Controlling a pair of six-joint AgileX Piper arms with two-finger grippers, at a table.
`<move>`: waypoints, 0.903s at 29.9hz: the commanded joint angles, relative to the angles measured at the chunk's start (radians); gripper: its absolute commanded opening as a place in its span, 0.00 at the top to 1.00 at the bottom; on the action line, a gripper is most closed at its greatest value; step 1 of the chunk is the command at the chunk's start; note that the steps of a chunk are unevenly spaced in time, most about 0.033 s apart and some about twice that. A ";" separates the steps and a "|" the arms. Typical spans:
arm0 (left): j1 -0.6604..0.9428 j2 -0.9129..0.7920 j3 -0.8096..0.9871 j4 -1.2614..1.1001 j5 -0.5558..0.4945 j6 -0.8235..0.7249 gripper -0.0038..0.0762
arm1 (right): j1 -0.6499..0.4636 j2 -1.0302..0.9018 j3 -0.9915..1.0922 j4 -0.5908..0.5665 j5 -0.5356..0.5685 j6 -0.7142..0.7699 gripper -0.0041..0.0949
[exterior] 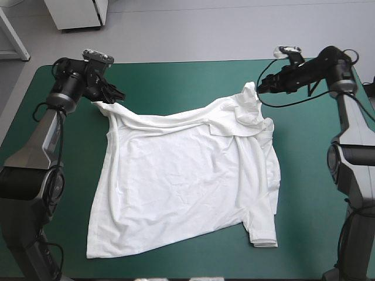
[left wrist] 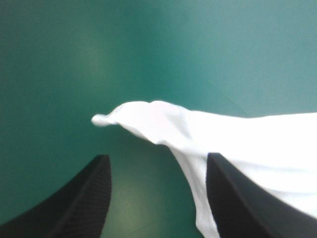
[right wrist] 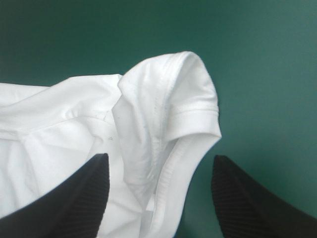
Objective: Fold the cloth
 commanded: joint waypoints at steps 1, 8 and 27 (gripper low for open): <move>0.002 -0.180 -0.045 -0.017 0.032 0.046 0.41 | -0.053 -0.175 0.010 0.073 0.040 0.028 0.37; 0.002 -0.444 0.058 -0.023 0.066 0.045 0.41 | -0.027 -0.461 0.418 -0.037 0.040 0.008 0.37; -0.110 -0.833 0.334 -0.040 0.050 0.047 0.41 | 0.292 -0.737 1.042 -0.507 0.004 0.161 0.37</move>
